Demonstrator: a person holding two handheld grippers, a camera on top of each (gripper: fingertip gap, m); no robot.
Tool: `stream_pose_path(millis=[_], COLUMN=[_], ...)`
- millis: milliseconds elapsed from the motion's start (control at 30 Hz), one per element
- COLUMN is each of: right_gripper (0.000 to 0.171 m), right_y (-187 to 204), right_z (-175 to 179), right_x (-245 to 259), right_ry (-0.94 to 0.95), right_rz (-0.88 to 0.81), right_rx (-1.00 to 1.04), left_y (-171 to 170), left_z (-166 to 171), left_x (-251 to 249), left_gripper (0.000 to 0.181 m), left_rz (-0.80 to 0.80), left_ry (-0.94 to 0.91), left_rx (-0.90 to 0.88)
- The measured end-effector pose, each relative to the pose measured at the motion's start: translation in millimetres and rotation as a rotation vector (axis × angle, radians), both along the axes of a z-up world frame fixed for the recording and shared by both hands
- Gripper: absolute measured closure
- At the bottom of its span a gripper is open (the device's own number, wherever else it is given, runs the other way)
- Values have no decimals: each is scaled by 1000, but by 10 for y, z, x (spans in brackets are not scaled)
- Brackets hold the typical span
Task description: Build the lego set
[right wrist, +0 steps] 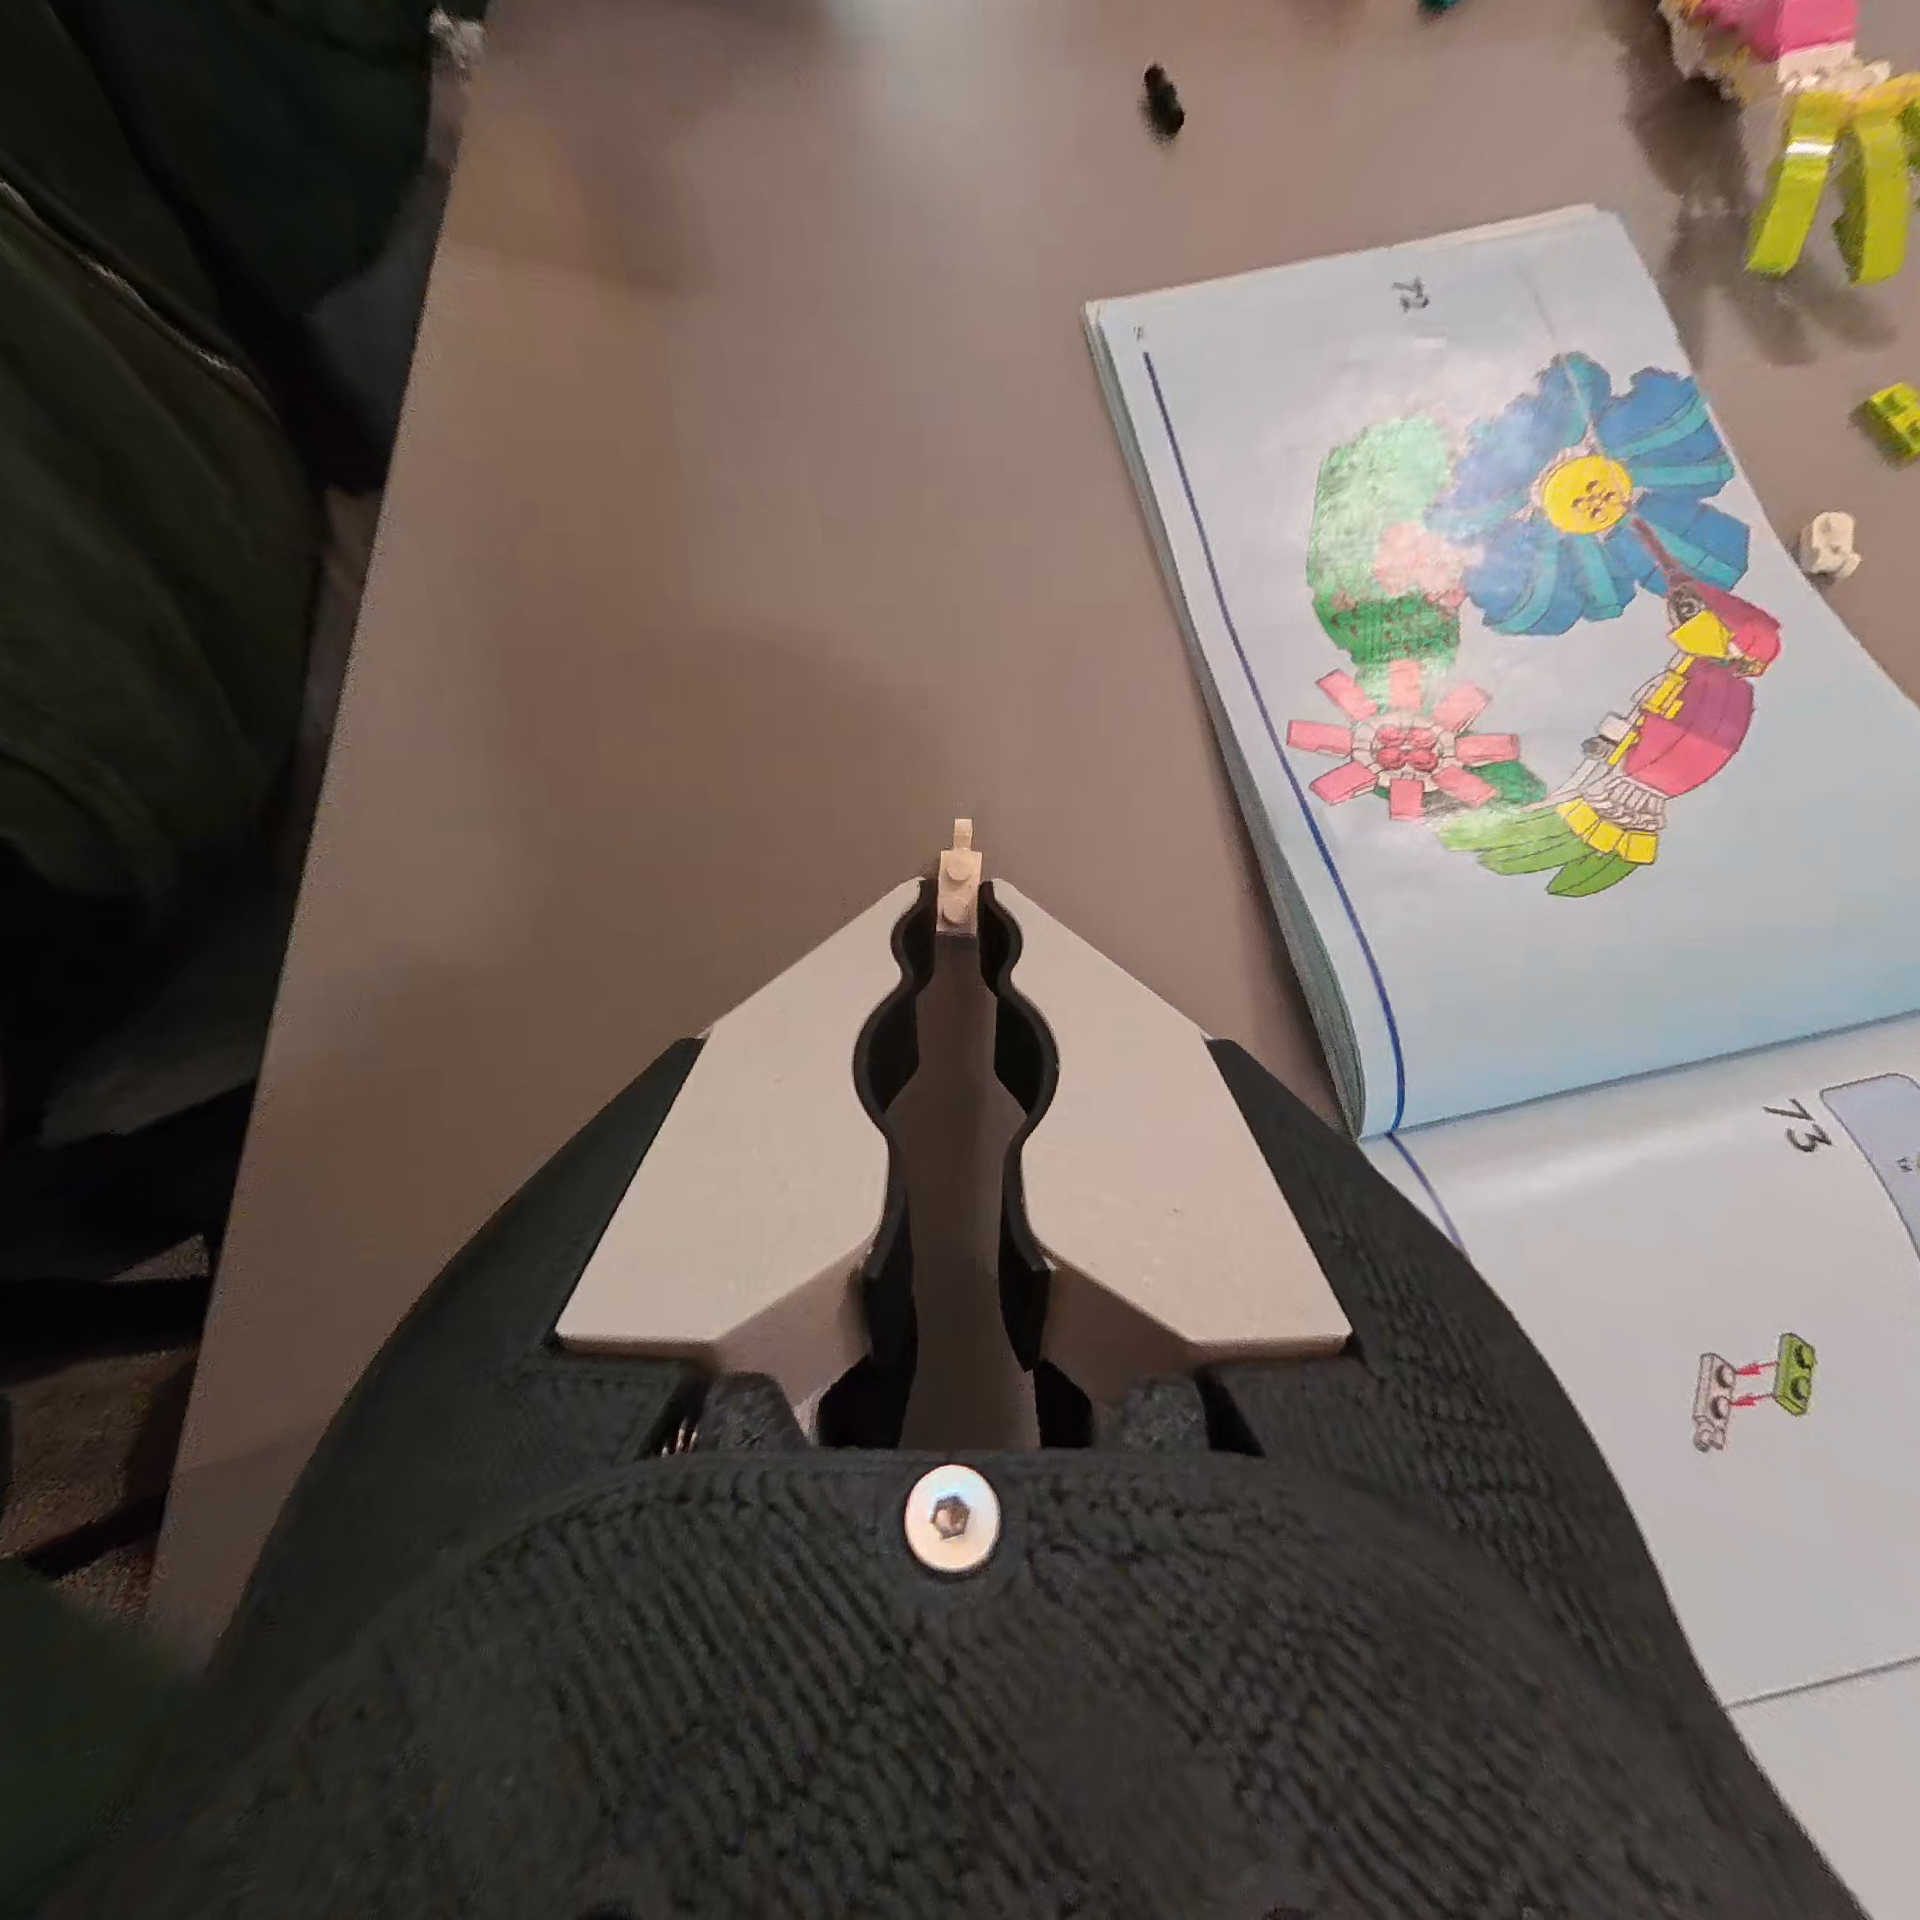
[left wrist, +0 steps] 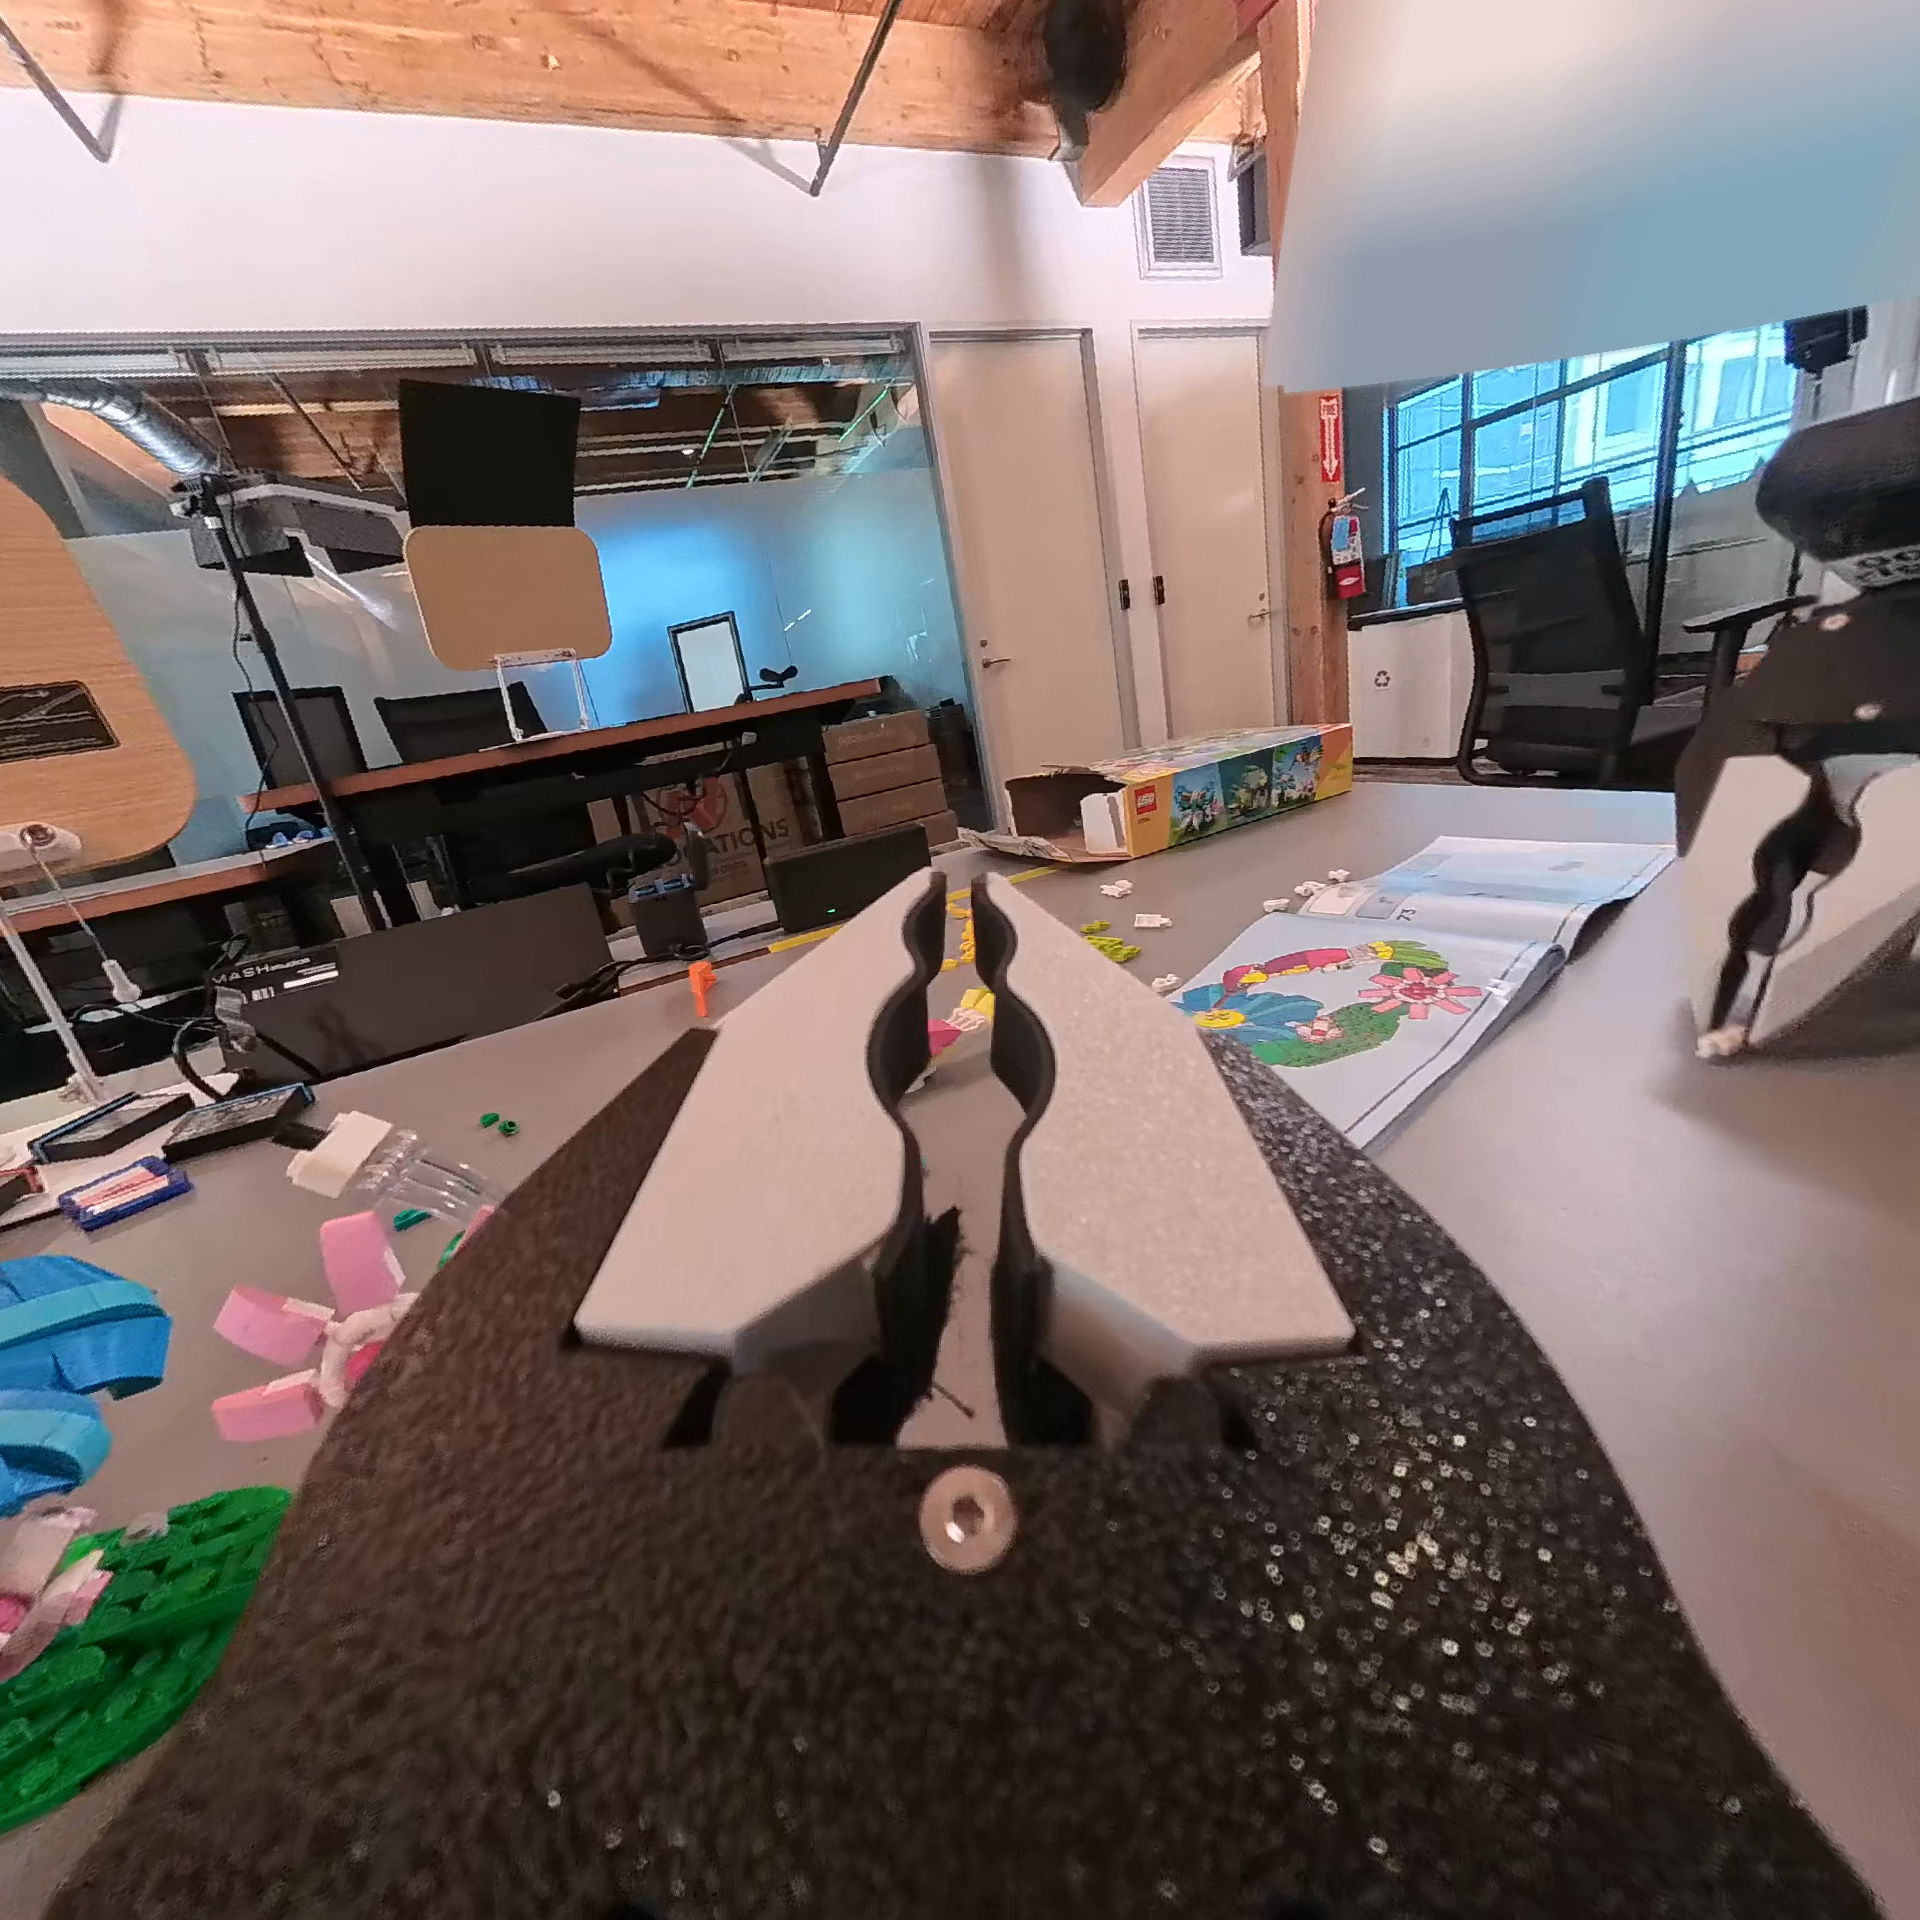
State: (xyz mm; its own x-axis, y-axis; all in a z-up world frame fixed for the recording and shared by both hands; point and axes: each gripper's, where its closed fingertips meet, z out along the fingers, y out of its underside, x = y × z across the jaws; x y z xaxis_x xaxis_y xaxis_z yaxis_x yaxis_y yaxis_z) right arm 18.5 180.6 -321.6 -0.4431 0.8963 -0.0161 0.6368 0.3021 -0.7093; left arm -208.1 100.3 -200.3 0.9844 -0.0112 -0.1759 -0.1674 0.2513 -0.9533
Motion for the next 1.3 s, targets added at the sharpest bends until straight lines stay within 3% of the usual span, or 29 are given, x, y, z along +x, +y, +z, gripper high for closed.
stream_pose_path(millis=[33,167,300,567,767,900,1000,1200,1300], right_gripper=[165,165,141,147,137,142,140,133,133], right_y=[-4,-6,-41,-146,-379,-194,-105,-470,-378], right_z=[-24,-23,17,6,16,158,45,-1,34], right_x=[1,8,27,190,115,148,165,57,65], right_ry=[-6,12,9,-67,-62,9,-37,-34,-14], right_rz=[3,-2,-13,10,106,25,-18,157,119], right_rx=[3,0,-98,-223,-207,-235,-205,-139,-137], left_y=[1,9,-3,-16,-16,-19,-15,-19,-20], left_z=[0,-7,6,19,20,24,20,25,25], left_x=[-5,-7,-22,-32,-33,-35,-31,-35,-33], left_gripper=[179,179,179,179,179,179,179,179,179], left_rz=[4,10,10,9,9,8,8,9,8], left_ry=[0,5,-7,-16,-16,-18,-14,-17,-15], left_rx=[0,-6,4,14,15,18,15,20,20])
